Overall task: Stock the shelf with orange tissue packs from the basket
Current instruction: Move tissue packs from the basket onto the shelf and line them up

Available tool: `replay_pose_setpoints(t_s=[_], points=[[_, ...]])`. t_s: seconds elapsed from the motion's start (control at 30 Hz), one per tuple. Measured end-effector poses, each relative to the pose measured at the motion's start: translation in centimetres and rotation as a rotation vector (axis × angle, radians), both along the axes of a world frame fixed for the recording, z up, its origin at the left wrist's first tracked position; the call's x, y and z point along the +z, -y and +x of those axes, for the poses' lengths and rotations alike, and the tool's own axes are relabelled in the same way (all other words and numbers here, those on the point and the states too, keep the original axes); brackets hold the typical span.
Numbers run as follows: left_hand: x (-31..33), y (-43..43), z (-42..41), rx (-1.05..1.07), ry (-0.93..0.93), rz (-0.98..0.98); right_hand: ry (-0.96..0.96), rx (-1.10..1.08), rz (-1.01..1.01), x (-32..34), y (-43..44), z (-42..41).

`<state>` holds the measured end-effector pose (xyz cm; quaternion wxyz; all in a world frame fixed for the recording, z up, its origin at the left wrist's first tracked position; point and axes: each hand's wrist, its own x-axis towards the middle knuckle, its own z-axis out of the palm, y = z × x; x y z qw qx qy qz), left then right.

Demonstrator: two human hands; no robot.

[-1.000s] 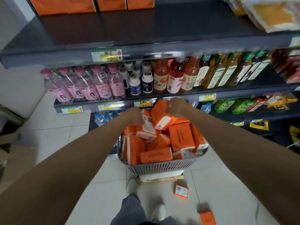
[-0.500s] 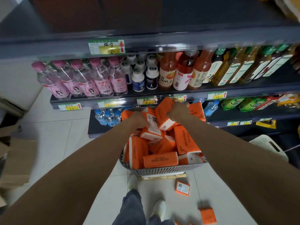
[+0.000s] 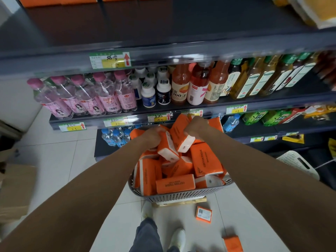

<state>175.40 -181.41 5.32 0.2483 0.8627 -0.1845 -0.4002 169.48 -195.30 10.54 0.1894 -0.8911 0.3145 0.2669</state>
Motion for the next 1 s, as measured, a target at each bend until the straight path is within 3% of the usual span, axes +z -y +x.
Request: replay_pose_setpoints(t_s=[0.23, 0.43, 0.7, 1.0], points=[[-0.6, 0.0, 0.1, -0.177, 0.278, 0.018, 0.078, -0.099, 0.145, 1.8, 1.0, -0.8], [3.4, -0.5, 0.7, -0.206, 0.469, 0.127, 0.198, -0.191, 0.246, 4.7, 2.1, -1.9], [12.8, -1.4, 0.2, -0.049, 0.341, -0.057, 0.250, -0.137, 0.154, 11.0, 3.1, -2.4], [23.3, -0.5, 0.3, -0.087, 0.636, -0.180, 0.531, -0.103, -0.027, 19.1, 3.6, -2.2]])
